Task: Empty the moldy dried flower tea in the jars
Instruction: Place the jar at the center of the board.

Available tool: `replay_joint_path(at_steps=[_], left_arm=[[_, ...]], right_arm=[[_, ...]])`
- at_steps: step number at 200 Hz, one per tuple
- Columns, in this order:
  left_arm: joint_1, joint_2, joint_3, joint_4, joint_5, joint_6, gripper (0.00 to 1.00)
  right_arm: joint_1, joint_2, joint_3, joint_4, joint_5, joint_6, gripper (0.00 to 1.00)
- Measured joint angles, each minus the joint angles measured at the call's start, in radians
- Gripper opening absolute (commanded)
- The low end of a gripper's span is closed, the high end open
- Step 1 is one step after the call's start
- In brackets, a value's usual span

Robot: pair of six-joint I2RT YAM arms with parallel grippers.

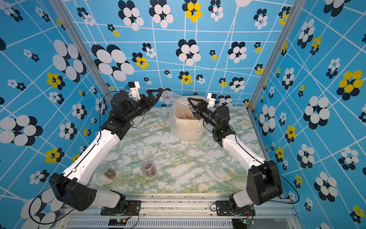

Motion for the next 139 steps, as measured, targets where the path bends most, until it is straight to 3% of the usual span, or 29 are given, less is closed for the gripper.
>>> replay_joint_path(at_steps=[38, 70, 139], left_arm=[[0.000, -0.103, -0.018, -0.114, -0.096, 0.183, 1.00], [0.000, -0.177, -0.113, -0.148, -0.117, 0.314, 1.00], [0.000, -0.309, -0.394, -0.123, 0.020, 0.541, 0.99]], right_arm=[[-0.010, -0.098, -0.013, -0.119, 0.000, -0.086, 0.48], [-0.015, -0.199, -0.013, -0.279, -0.003, -0.203, 0.48], [-0.019, -0.363, 0.074, -0.825, -0.008, -0.554, 0.47]])
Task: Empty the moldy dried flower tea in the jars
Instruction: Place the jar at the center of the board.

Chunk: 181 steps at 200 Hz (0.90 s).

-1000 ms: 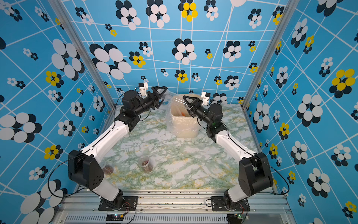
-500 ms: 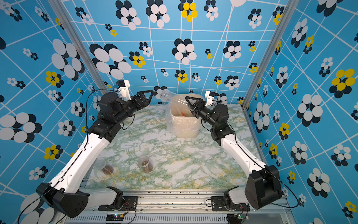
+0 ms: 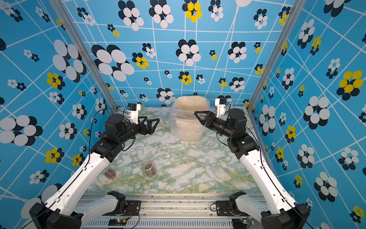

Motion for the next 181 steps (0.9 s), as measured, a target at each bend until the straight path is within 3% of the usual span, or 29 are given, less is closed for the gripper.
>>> replay_joint_path(at_steps=[51, 105, 181], left_arm=[[-0.001, -0.051, -0.058, 0.002, 0.047, 0.060, 0.99], [-0.001, -0.059, -0.084, -0.005, 0.051, 0.087, 0.99], [-0.010, -0.139, -0.087, -0.113, 0.060, 0.198, 1.00]], right_arm=[[0.000, -0.052, 0.094, -0.352, -0.028, -0.215, 0.47], [0.000, -0.023, 0.145, -0.603, -0.009, -0.382, 0.46], [0.014, 0.101, 0.170, -0.814, 0.210, -0.541, 0.46]])
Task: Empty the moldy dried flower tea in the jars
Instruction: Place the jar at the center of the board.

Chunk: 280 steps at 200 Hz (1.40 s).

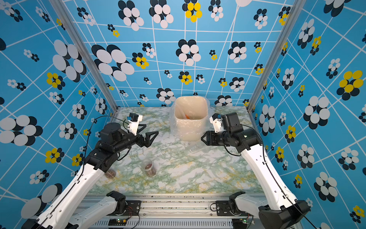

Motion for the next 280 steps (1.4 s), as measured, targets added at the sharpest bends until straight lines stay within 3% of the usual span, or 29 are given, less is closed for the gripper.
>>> replay_joint_path(at_steps=[94, 170, 280], left_arm=[[-0.006, 0.005, -0.095, 0.045, -0.001, -0.002, 1.00], [-0.006, -0.024, -0.110, 0.069, -0.002, -0.002, 1.00], [-0.006, -0.042, -0.122, 0.070, -0.002, -0.001, 1.00]], right_arm=[[-0.019, 0.221, 0.098, -0.056, 0.328, -0.086, 0.46], [-0.114, 0.459, 0.203, -0.037, 0.360, -0.115, 0.47], [-0.146, 0.599, 0.281, 0.038, 0.360, -0.115, 0.50]])
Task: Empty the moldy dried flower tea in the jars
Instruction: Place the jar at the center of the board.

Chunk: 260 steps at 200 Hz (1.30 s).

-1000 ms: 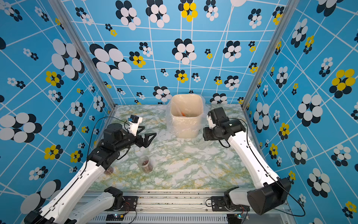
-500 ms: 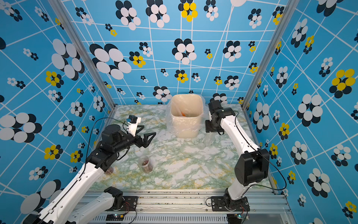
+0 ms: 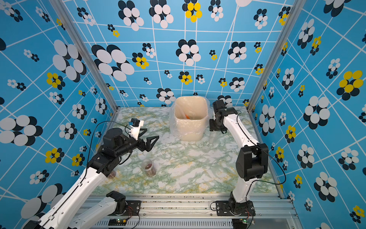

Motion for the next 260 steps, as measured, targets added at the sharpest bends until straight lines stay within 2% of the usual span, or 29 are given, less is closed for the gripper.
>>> replay_joint_path(at_steps=[91, 172, 208, 260], left_arm=[[0.000, 0.000, -0.001, 0.000, 0.000, 0.000, 0.99], [0.000, 0.000, -0.001, 0.000, 0.000, 0.000, 0.99], [0.000, 0.000, -0.001, 0.000, 0.000, 0.000, 0.99], [0.000, 0.000, -0.001, 0.000, 0.000, 0.000, 0.99]], right_arm=[[-0.005, 0.034, 0.000, 0.020, 0.000, 0.000, 0.55], [-0.005, 0.051, 0.005, 0.019, -0.010, -0.011, 0.77], [-0.005, 0.053, 0.025, 0.016, -0.016, -0.011, 0.82], [-0.008, 0.048, 0.034, -0.005, -0.016, -0.015, 0.84]])
